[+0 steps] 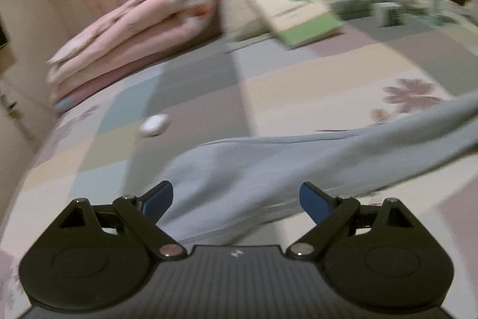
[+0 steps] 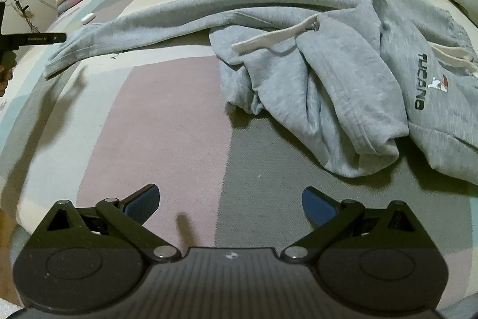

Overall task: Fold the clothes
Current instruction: 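Release the pant leg and move the left gripper back over the clothes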

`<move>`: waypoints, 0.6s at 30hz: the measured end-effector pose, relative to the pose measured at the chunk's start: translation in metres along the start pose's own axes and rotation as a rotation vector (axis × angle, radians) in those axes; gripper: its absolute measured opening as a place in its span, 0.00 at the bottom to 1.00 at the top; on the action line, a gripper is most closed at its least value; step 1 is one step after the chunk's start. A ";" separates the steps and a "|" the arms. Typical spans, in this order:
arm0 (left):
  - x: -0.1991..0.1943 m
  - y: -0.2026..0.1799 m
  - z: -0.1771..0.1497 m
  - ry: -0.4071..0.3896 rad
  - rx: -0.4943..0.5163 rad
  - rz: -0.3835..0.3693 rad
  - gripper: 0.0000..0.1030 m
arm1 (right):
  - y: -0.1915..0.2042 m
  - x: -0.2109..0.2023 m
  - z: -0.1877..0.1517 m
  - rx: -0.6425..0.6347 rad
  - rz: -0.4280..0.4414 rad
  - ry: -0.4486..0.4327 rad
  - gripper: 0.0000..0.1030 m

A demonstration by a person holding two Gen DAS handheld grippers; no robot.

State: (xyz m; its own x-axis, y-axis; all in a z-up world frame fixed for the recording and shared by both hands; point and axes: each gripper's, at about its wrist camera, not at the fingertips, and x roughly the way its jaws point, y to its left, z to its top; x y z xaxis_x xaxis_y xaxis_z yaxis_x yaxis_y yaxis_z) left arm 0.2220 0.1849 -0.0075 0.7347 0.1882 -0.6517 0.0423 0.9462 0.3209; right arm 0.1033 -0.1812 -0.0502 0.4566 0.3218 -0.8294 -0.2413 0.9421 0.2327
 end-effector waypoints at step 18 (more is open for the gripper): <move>-0.031 -0.184 0.015 -0.097 0.086 -0.343 0.89 | -0.020 0.000 -0.006 0.019 0.017 -0.016 1.00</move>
State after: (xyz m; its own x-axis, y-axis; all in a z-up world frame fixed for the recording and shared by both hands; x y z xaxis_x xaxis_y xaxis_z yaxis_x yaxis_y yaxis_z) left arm 0.2018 0.0012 -0.0355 0.7287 -0.1659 -0.6644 0.3512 0.9235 0.1546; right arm 0.1032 -0.2004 -0.0578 0.4660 0.3388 -0.8174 -0.2326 0.9382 0.2563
